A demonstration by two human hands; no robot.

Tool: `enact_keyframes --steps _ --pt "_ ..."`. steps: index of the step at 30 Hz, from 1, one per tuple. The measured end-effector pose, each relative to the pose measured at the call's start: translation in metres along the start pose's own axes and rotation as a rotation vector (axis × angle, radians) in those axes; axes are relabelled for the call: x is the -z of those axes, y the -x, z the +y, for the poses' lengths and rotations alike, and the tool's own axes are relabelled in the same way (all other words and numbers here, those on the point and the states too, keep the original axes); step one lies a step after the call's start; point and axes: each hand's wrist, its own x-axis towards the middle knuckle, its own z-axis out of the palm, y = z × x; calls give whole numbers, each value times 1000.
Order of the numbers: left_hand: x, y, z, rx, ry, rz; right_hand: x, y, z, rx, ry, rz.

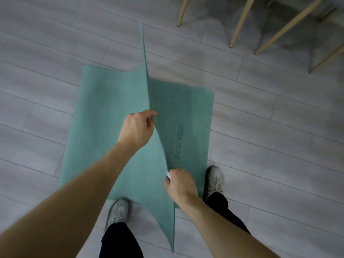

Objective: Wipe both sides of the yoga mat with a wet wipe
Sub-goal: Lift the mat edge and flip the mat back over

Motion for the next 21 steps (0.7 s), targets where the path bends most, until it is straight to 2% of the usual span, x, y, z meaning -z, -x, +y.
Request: enact_keyframes --steps 2,5,8,10,13,16,21 --pt "15 6 -19 -167 -221 -56 -4 6 -19 11 53 97" --pt "40 17 -38 -543 -547 -63 -13 20 -51 -11 67 217" --pt "62 37 -50 -967 -651 -154 -27 42 -94 -14 79 259" --pt "77 47 -61 -1170 -713 -272 -36 52 -125 -3 67 315" --pt "103 55 -78 -1310 -702 -360 -55 75 -162 -53 31 406" --pt "129 62 -101 -1367 -663 -409 -85 106 -195 -139 -57 456" --pt "170 63 -155 -1317 -596 -403 -152 152 -233 -434 -91 316"
